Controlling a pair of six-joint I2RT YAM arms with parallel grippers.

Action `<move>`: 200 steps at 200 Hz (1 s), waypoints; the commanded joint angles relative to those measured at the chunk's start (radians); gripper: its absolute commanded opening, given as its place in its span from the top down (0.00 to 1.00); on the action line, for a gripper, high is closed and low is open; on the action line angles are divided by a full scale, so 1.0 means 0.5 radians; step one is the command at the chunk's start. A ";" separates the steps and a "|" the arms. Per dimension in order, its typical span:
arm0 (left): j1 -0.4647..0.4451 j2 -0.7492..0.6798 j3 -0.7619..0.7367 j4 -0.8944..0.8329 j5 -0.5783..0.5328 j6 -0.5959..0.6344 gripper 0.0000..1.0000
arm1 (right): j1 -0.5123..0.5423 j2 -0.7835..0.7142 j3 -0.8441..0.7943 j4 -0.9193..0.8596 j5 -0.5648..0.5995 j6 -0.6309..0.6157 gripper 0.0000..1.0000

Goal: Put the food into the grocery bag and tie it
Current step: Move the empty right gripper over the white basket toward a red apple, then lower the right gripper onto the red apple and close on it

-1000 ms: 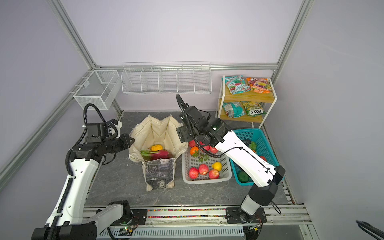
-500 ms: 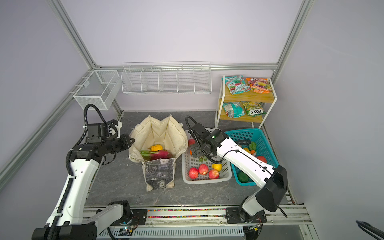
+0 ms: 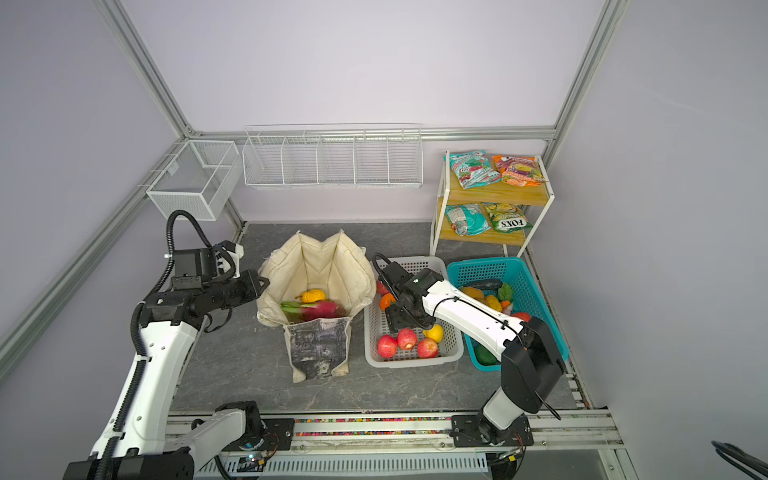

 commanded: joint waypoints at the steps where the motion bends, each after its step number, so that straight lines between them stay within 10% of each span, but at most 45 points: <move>1: 0.001 -0.032 -0.021 -0.003 0.034 0.015 1.00 | -0.027 0.027 -0.060 0.059 -0.082 0.038 0.21; 200: -0.002 -0.042 -0.042 -0.003 0.024 0.022 1.00 | -0.116 0.216 -0.251 0.231 -0.189 0.059 0.26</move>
